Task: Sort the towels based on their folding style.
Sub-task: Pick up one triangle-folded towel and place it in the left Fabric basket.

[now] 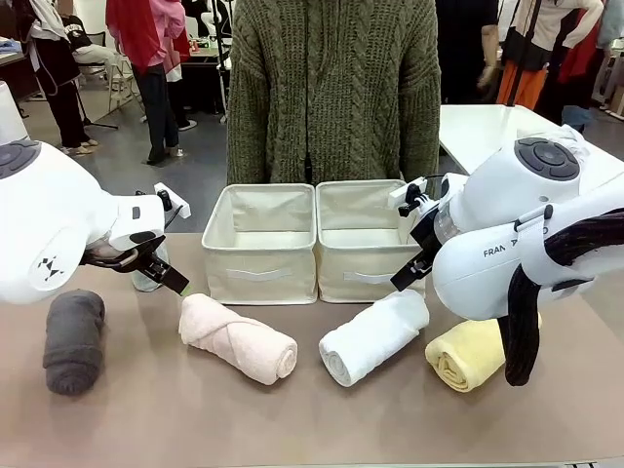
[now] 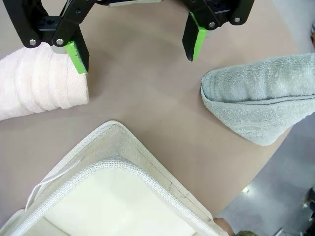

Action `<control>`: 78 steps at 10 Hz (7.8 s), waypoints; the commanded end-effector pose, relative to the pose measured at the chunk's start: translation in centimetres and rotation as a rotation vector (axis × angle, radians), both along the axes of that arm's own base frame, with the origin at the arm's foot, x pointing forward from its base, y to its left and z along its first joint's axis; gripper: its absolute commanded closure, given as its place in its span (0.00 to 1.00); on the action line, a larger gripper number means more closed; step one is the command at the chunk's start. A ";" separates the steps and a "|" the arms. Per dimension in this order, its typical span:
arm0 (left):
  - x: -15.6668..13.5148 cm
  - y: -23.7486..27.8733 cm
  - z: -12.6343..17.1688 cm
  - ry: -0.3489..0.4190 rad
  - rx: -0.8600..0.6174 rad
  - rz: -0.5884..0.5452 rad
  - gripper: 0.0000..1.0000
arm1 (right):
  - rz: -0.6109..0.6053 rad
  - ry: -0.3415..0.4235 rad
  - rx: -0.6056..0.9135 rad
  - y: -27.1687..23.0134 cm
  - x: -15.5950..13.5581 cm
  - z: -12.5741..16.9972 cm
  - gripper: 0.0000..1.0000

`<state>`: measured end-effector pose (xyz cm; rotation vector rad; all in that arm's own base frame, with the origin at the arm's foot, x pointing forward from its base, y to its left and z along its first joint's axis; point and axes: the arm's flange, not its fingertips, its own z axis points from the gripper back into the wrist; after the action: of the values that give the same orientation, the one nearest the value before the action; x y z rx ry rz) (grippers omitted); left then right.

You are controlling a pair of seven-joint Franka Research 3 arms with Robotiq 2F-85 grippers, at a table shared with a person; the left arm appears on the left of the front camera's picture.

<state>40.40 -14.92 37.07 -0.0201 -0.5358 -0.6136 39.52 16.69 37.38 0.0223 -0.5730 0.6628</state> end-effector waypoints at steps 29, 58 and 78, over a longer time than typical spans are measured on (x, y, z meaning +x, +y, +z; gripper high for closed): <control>-3.1 29.3 23.2 0.031 -0.545 -0.250 0.00 | -0.232 0.034 0.620 -30.0 -5.7 25.4 0.00; -6.6 38.0 21.4 0.017 -0.671 -0.458 0.00 | 0.201 0.049 0.637 -40.2 -7.4 25.4 0.00; -6.6 38.0 21.4 0.017 -0.671 -0.458 0.00 | 0.201 0.049 0.637 -40.2 -7.4 25.4 0.00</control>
<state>34.01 23.07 58.28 -0.7938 -0.6956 -0.8384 32.10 -23.34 62.98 0.6928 -0.7153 0.6342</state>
